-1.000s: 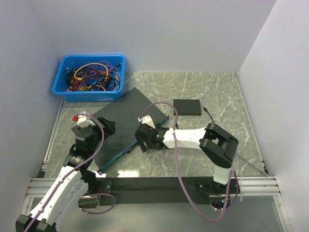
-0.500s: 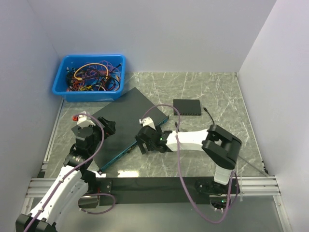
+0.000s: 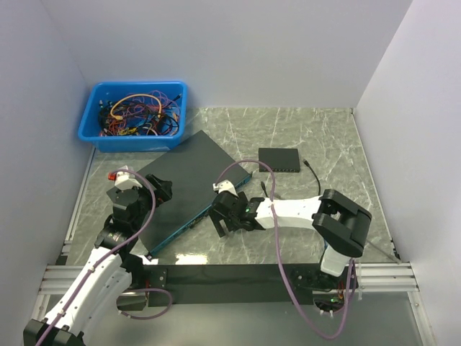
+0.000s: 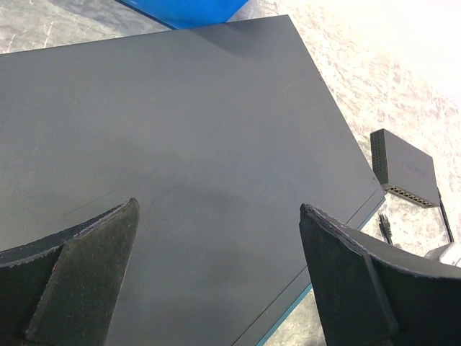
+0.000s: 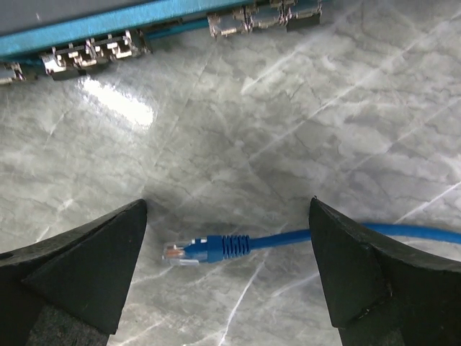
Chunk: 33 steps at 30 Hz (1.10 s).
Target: Insert the plug into the switch port
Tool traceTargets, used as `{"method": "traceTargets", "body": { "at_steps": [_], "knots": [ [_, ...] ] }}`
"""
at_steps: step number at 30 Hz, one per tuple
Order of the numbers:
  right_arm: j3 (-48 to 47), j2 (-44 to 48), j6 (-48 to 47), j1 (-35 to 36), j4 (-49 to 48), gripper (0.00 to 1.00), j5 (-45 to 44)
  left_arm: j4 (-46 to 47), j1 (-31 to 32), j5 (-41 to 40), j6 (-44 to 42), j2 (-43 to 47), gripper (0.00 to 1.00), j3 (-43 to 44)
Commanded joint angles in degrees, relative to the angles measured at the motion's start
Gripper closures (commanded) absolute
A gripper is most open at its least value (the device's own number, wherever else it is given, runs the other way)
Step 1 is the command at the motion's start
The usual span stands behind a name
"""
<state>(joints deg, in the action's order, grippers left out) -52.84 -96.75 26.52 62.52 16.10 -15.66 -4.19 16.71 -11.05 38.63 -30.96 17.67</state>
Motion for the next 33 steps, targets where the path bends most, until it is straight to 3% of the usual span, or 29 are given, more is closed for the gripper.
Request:
{"method": "traceTargets", "body": {
  "at_steps": [1,7,14,19,25,33],
  "knots": [
    [2.03,-2.04,-0.68,-0.73,-0.45,0.00,1.86,1.02,0.17,-0.90,0.39,0.20,0.01,-0.18],
    [3.97,3.57,-1.39,-0.47,-1.68,0.00,2.66,1.02,0.17,-1.26,0.48,-0.07,0.01,-0.09],
    [5.20,19.56,4.41,0.67,6.81,0.00,-11.04,0.58,0.17,-1.87,0.57,0.99,0.01,-0.01],
    [4.68,22.13,8.27,-5.12,11.40,0.00,-14.13,0.32,0.08,-1.35,0.83,1.95,0.01,-0.09],
    [3.71,17.39,14.06,-13.54,17.12,0.00,-15.62,-0.29,0.17,-0.55,1.18,3.80,0.01,-0.36],
    [6.17,18.18,13.91,-24.28,15.81,0.00,-12.73,-0.30,0.17,0.15,1.45,5.12,0.01,-0.80]
  ]
}}
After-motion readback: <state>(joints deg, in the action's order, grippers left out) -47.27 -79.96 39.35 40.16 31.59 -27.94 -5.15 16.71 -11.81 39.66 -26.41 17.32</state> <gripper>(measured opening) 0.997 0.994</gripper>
